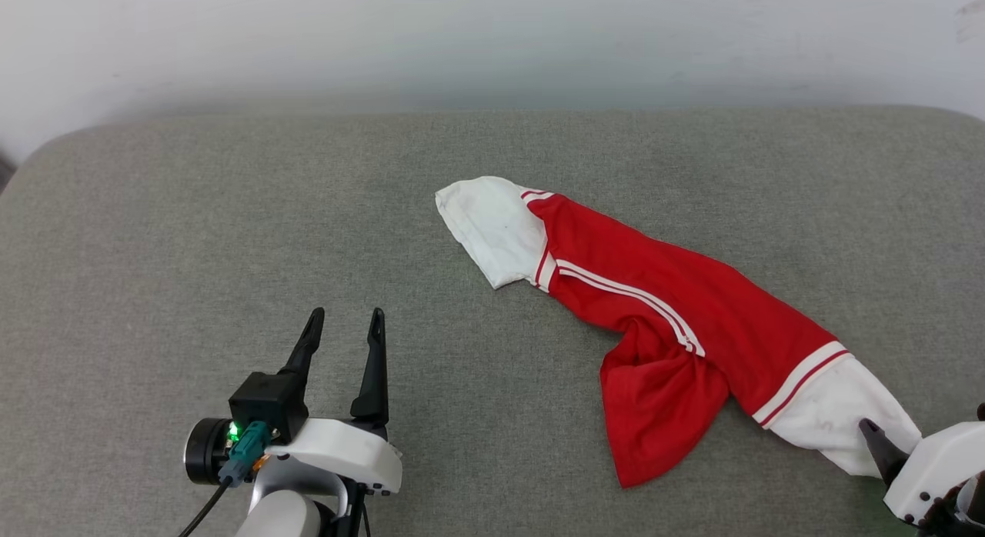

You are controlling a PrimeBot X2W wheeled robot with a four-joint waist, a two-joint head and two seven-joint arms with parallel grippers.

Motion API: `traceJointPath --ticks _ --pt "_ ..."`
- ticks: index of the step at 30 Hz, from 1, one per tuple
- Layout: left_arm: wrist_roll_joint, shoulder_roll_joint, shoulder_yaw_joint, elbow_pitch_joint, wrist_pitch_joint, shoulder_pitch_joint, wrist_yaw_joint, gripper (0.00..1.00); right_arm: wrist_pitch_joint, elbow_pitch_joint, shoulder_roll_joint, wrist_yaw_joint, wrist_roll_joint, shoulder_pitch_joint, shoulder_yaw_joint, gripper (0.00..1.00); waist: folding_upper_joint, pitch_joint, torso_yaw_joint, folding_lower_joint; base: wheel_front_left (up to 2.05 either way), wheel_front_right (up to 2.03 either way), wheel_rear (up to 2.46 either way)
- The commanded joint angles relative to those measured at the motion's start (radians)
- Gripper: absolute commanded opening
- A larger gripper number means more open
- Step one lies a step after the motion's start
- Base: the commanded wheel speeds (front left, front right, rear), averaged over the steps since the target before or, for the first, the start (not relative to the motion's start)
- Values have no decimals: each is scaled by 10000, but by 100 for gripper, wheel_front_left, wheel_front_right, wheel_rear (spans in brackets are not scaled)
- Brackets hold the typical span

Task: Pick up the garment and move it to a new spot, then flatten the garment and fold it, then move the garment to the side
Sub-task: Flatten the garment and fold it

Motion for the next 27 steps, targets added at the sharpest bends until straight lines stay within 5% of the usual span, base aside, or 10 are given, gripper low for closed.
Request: traceJointPath --ticks 1,16,27 --pt "24 54 25 17 -28 59 47 100 -313 -97 -54 -3 3 40 90 100 -1 -62 -25 -1 0 0 0" --pt "-192 257 122 36 58 682 147 100 -4141 -2784 84 -3 -1047 1181 1199 100 -1 -1001 -248 -1 0 0 0" --pt "-326 522 255 -15 275 1048 398 100 -4661 -4541 637 -5 -1635 2172 2432 100 -1 -1387 -468 -1 0 0 0"
